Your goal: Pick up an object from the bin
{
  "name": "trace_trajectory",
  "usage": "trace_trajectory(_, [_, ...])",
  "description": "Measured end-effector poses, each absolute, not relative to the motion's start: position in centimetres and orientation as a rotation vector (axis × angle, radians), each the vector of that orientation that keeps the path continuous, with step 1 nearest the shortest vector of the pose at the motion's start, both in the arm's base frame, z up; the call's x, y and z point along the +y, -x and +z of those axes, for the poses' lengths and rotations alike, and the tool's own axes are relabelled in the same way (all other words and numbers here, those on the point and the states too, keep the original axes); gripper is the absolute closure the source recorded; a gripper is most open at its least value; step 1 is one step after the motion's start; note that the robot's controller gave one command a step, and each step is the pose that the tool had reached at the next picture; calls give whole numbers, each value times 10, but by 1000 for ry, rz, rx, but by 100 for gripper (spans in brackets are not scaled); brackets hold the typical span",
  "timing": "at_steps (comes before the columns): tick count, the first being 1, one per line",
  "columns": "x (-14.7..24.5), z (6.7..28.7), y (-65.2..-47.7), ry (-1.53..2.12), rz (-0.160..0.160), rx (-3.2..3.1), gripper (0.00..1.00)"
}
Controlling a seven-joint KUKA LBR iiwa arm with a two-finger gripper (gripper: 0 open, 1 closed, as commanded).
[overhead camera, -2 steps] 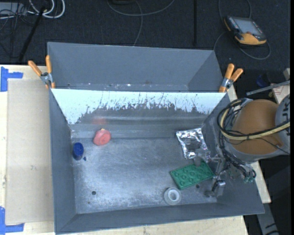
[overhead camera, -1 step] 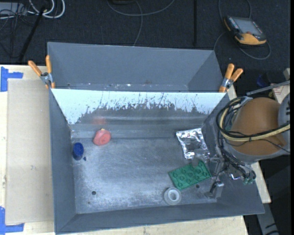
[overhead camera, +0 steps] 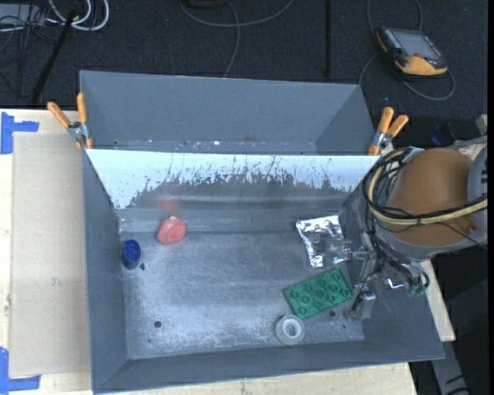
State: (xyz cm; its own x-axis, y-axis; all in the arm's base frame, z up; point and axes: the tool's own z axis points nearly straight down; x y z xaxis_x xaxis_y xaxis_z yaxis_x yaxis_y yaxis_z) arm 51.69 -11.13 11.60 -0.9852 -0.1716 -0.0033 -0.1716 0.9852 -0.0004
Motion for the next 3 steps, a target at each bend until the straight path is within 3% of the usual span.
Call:
trace_trajectory(1, [-114,68,-534,441,2,3113,0])
trace_trajectory(2, [-113,67,-534,441,3,3113,0])
trace_trajectory(3, [-113,67,-535,443,2,3113,100])
